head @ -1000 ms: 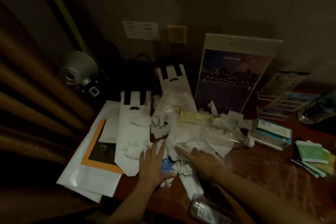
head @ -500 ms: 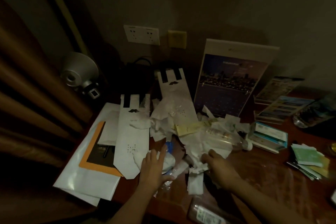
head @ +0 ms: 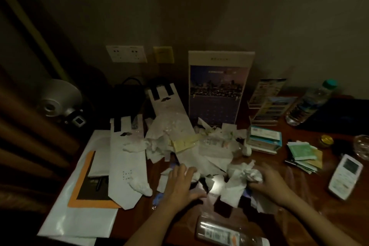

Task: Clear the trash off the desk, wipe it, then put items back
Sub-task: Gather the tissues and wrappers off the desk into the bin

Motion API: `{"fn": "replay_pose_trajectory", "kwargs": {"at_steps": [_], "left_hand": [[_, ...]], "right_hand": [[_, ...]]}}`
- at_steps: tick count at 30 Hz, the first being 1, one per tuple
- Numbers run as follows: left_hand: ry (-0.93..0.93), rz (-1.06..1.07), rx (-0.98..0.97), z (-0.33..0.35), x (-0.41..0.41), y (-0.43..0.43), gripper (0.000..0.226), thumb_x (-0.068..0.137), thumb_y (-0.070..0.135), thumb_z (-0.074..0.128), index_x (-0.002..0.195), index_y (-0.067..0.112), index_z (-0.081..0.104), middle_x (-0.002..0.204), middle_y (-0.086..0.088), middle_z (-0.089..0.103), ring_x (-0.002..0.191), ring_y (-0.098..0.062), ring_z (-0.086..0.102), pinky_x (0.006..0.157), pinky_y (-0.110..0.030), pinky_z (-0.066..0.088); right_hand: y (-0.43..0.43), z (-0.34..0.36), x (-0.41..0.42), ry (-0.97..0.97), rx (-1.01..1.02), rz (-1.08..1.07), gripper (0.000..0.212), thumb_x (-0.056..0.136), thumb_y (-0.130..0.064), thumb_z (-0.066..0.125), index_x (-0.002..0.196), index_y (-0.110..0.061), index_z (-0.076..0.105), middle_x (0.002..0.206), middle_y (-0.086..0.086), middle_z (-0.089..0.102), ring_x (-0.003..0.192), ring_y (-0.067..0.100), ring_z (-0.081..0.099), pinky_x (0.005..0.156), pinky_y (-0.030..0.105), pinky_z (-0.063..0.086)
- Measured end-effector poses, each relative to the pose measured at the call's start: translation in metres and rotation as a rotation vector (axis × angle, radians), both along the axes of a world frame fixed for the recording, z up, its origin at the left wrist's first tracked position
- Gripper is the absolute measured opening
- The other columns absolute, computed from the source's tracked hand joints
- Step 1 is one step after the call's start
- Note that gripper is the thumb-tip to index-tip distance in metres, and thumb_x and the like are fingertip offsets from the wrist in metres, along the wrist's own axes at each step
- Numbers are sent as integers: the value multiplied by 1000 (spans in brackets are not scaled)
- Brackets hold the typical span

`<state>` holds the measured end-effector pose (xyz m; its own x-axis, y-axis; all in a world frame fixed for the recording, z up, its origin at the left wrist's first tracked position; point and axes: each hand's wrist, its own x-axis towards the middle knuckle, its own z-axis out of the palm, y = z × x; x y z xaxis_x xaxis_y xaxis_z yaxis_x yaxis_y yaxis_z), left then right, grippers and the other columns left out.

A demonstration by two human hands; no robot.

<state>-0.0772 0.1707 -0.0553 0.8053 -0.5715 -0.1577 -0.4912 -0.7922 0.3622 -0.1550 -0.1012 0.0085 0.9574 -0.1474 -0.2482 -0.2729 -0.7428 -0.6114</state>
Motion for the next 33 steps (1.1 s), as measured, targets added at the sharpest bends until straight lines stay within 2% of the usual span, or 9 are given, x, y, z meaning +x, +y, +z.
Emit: {"fn": "replay_pose_trajectory", "kwargs": {"at_steps": [2, 7, 12, 16, 18, 21, 26, 29, 33], "left_hand": [[-84, 21, 10, 0, 2, -10, 82, 61, 79, 54, 122, 24, 52, 108, -3, 47, 98, -23, 46, 87, -37, 45], [-56, -46, 278, 3, 19, -31, 92, 72, 72, 57, 148, 39, 17, 132, -6, 29, 117, -28, 30, 105, -40, 23], [92, 24, 337, -11, 22, -44, 57, 85, 43, 60, 137, 33, 38, 143, -11, 20, 123, -34, 26, 109, -42, 27], [125, 134, 74, -18, 25, -51, 32, 97, 23, 44, 127, 14, 51, 144, -13, 27, 127, -29, 32, 103, -28, 34], [21, 66, -81, -14, 24, -49, 24, 90, 16, 53, 111, 7, 57, 131, -11, 39, 110, -23, 50, 79, -11, 32], [23, 79, -274, -7, 23, -43, 17, 73, 24, 57, 86, 15, 52, 97, -3, 45, 63, -19, 56, 54, -9, 28], [22, 71, -172, -17, 20, -23, 24, 73, 35, 50, 94, 25, 41, 96, 2, 38, 51, -19, 53, 41, -18, 27], [48, 73, -152, -15, 17, -20, 35, 77, 42, 42, 110, 31, 44, 108, -1, 45, 63, -22, 56, 50, -21, 30], [24, 56, -94, -15, 21, -13, 52, 86, 47, 47, 133, 26, 43, 124, 0, 33, 91, -16, 57, 64, -21, 37]], "right_hand": [[1, -8, -11, 52, -26, 56, 38, 69, -13, 77, 78, -38, 51, 90, -18, 38, 81, 7, 47, 64, 9, 35], [2, -26, -27, 121, -107, 36, 39, 69, -27, 76, 106, -20, 66, 120, -8, 42, 113, 19, 53, 76, 17, 37], [7, -36, -35, 221, -50, 43, 47, 64, -32, 71, 109, -22, 66, 109, -3, 64, 101, 16, 60, 73, 22, 42], [-1, -34, -37, 217, -42, -44, 43, 65, -27, 72, 107, -17, 66, 104, -1, 66, 99, 18, 62, 78, 29, 45], [-7, -32, -36, 196, 3, -73, 29, 63, -23, 73, 90, -19, 67, 90, -4, 66, 83, 8, 62, 69, 27, 45], [-14, -29, -29, 181, 20, -75, 20, 59, -26, 71, 73, -24, 57, 75, -6, 62, 68, 4, 57, 59, 25, 41], [5, -20, 4, 255, -193, 193, 50, 73, -29, 67, 119, -28, 48, 109, -1, 62, 86, 14, 54, 66, 24, 41], [13, -32, 29, 334, -310, 291, 81, 78, -26, 64, 146, -31, 19, 127, 9, 56, 103, 26, 58, 76, 30, 46], [21, -46, 57, 400, -405, 323, 95, 81, -27, 64, 151, -27, 0, 132, 16, 48, 112, 28, 53, 81, 32, 46]]}}
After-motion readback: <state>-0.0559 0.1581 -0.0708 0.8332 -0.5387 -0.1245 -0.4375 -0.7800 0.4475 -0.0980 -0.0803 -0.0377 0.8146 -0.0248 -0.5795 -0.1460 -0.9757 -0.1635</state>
